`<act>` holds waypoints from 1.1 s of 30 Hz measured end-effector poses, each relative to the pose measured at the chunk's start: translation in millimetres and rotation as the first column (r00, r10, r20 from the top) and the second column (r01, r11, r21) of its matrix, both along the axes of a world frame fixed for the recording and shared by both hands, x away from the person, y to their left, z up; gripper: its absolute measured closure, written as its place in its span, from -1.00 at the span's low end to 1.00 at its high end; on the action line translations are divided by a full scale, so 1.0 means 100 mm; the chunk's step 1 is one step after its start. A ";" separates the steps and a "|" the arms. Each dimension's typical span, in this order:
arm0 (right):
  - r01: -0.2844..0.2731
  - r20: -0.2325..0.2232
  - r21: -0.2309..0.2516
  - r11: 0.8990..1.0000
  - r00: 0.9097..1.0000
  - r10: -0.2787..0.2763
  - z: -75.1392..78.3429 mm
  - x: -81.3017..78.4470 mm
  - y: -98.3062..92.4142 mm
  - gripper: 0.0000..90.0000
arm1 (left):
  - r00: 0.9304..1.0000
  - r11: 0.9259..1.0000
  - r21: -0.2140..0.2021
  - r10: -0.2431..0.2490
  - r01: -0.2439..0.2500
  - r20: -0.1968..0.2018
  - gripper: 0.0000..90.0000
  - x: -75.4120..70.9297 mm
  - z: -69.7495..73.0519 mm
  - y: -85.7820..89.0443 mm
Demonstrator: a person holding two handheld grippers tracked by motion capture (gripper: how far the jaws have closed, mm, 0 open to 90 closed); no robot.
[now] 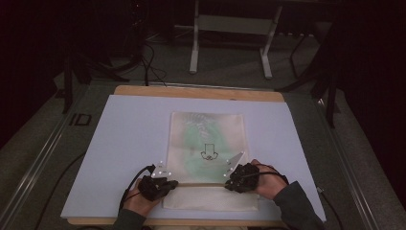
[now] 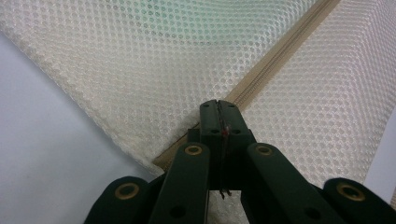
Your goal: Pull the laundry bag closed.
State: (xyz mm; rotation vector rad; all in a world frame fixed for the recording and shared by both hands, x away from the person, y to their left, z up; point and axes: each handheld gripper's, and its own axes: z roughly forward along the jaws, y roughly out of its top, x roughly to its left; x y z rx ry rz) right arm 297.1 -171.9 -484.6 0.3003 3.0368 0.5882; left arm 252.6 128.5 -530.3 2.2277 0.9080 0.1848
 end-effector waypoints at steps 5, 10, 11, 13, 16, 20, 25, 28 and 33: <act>0.007 -0.005 0.009 1.000 1.000 -0.007 -0.01 0.01 -0.04 0.83 | 1.000 1.000 0.002 0.000 0.000 0.000 0.99 0.00 0.00 0.00; 0.011 -0.010 0.014 1.000 1.000 -0.011 -0.01 0.00 -0.07 0.83 | 1.000 1.000 0.004 0.000 0.000 0.001 0.99 0.00 0.00 0.00; 0.012 -0.009 0.014 1.000 1.000 -0.012 -0.01 0.00 -0.07 0.83 | 1.000 1.000 0.003 0.000 0.000 0.001 0.99 0.00 0.00 0.00; 0.011 -0.009 0.018 1.000 1.000 -0.011 -0.01 0.01 -0.08 0.83 | 1.000 1.000 0.002 0.000 0.000 0.001 0.99 0.00 0.00 0.00; 0.016 -0.008 0.015 1.000 1.000 -0.016 -0.01 0.00 -0.09 0.83 | 1.000 1.000 0.000 0.001 -0.001 0.000 0.99 0.00 0.00 0.00; 0.027 -0.010 0.016 1.000 1.000 -0.027 -0.02 0.00 -0.13 0.83 | 1.000 1.000 0.001 0.000 0.000 -0.001 0.99 0.00 0.00 0.00; 0.035 -0.011 0.021 0.999 0.999 -0.034 -0.02 0.00 -0.18 0.83 | 1.000 1.000 0.001 0.000 0.000 -0.002 0.99 0.00 0.00 0.00; 0.040 -0.013 0.021 0.999 0.999 -0.039 -0.02 -0.01 -0.21 0.83 | 1.000 1.000 -0.003 0.001 -0.001 -0.004 0.99 0.00 0.00 0.00; 0.052 -0.024 0.035 0.998 0.998 -0.051 -0.03 -0.01 -0.25 0.83 | 1.000 1.000 -0.001 0.002 -0.002 -0.002 0.99 0.00 0.00 0.00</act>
